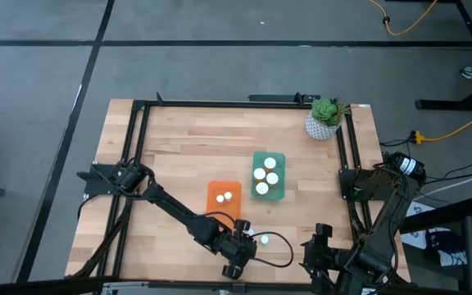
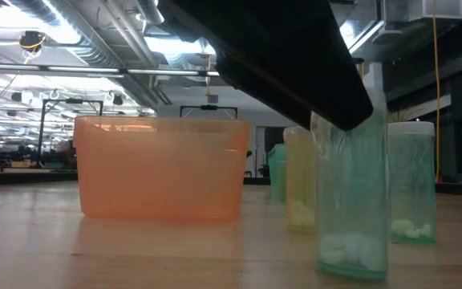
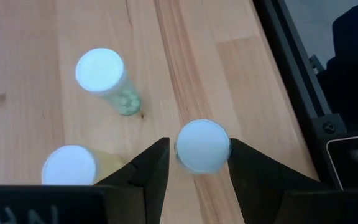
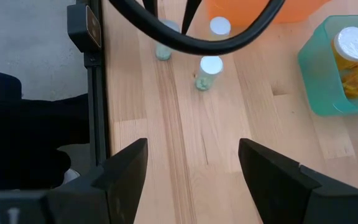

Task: Pick and place medicine bottles into bin by pill shape (circle, oval)
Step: Put the small green tablet bottle into the orange bin

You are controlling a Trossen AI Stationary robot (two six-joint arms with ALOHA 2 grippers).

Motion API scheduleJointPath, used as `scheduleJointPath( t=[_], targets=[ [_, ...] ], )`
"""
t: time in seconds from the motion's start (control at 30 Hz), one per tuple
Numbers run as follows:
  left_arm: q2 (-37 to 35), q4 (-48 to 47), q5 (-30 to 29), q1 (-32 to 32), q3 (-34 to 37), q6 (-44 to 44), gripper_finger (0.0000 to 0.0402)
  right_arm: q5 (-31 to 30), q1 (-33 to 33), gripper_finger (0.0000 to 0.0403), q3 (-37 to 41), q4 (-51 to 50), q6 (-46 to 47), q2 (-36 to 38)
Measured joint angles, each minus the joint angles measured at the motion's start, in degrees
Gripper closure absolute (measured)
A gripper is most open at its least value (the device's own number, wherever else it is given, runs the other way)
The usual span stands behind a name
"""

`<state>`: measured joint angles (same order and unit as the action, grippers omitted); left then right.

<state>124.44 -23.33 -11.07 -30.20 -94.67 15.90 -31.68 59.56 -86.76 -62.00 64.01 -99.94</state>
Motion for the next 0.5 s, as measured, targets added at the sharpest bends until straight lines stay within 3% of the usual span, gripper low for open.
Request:
scheduleJointPath(
  t=[0.5],
  targets=[
    [0.0, -0.2, 1.7, 0.0, 0.0, 0.0, 0.0248, 0.0, 0.0, 0.0148, 0.0, 0.0, 0.0, 0.0]
  ],
)
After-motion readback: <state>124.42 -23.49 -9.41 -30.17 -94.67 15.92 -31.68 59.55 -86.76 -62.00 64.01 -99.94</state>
